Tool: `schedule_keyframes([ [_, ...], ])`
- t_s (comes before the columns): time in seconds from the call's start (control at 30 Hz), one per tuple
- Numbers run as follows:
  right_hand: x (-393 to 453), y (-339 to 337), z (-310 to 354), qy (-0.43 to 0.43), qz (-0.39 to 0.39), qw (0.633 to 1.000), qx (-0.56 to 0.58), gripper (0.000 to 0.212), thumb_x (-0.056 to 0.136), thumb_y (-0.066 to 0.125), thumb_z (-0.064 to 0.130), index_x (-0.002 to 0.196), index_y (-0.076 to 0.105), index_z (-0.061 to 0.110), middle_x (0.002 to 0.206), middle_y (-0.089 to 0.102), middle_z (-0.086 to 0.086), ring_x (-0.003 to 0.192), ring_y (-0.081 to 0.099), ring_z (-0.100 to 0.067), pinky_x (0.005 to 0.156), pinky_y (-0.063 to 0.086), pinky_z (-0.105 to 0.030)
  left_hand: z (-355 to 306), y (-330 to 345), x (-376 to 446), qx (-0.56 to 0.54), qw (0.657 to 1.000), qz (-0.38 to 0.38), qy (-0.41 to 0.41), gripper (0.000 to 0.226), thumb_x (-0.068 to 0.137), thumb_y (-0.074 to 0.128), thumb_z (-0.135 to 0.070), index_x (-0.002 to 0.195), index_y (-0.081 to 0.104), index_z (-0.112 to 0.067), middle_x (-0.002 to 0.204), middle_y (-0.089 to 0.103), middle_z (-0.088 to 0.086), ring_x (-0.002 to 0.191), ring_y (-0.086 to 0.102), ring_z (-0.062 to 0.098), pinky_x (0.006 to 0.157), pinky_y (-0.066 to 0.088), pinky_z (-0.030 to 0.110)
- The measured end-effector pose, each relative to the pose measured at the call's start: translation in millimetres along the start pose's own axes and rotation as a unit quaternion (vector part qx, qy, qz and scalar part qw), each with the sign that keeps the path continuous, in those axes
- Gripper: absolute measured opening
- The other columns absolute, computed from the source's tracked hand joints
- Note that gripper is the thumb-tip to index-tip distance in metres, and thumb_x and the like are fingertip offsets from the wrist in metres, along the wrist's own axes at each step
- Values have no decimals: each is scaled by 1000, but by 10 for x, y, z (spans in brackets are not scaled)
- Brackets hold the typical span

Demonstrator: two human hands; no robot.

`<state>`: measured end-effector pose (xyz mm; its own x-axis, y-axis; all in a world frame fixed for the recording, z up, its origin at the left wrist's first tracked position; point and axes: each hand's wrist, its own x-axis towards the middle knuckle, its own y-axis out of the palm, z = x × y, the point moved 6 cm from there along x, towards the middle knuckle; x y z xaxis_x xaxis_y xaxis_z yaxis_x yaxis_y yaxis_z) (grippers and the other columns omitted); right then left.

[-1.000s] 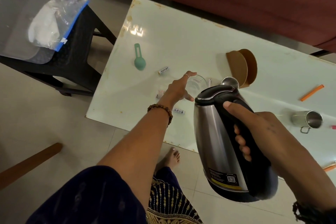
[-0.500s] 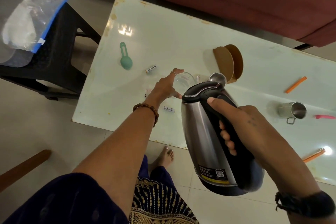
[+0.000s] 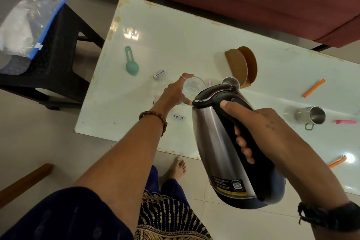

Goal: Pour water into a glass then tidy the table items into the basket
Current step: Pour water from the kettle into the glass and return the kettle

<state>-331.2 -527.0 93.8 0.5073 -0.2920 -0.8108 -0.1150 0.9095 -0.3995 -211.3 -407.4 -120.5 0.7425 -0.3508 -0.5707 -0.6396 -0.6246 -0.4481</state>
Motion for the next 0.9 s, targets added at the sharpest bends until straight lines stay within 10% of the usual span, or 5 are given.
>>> schedule_keyframes([
  [0.6,-69,-17,15,28,15,999,19,55,76,63,49,35,52,14,33,48,-2,25,41,-14,31,36,-16,11,-18,-7,-1,1000,-4,4,81,69,74,-10,133,33,-38,72,45,-9,55,46,6,47,30,16],
  [0.9,-67,4,46,26,17,999,20,50,74,62,51,42,56,13,33,47,-1,25,40,-13,31,35,-16,-24,-25,-57,-9,1000,-1,14,82,70,73,-9,136,32,-36,72,45,-8,80,46,20,75,38,30],
])
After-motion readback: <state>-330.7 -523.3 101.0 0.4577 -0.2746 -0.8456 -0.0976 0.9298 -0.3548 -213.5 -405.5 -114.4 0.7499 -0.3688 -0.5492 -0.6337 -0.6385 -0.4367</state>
